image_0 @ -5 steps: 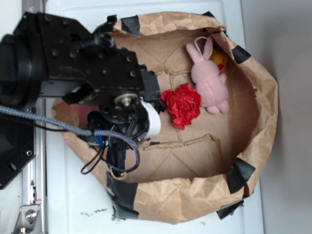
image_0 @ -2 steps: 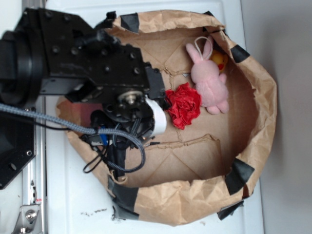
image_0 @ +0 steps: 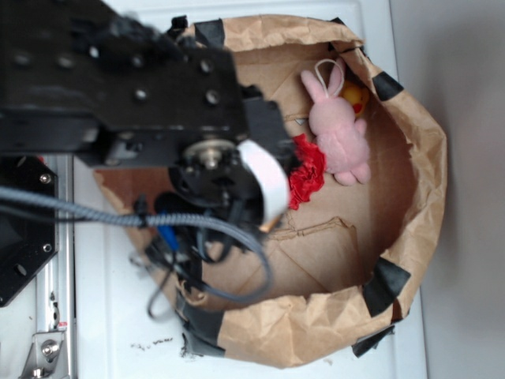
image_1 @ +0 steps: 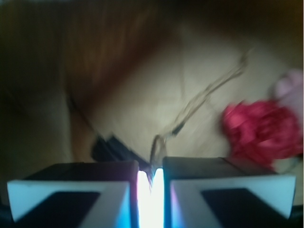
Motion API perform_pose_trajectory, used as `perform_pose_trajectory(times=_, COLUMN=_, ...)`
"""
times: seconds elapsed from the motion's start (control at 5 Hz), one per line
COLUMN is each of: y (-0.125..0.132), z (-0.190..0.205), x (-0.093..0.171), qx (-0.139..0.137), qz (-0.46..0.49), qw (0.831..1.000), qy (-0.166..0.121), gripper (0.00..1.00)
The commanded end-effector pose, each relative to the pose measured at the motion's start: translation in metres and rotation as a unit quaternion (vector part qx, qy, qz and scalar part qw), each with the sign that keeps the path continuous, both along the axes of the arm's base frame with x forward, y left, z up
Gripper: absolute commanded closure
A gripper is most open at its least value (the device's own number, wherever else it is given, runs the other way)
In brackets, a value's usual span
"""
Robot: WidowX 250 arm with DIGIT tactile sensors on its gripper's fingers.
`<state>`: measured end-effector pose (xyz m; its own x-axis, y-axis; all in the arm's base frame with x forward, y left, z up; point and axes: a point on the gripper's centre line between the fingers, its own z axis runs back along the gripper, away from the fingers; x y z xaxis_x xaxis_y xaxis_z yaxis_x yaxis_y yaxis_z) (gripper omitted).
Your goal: Grab the silver keys.
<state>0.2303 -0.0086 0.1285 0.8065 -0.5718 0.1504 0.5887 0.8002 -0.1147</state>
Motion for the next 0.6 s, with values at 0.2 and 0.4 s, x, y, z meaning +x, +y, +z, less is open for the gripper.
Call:
perform_pose_trajectory(times=0.2, y=0.011, z=0.092, x=0.035, qx=0.025, qz=0.152, qw=0.987, qy=-0.053, gripper=1.0)
perform_pose_trajectory(times=0.4, y=0.02, z=0.086, x=0.025, qx=0.044, qz=0.173, qw=0.983, qy=-0.046, gripper=1.0)
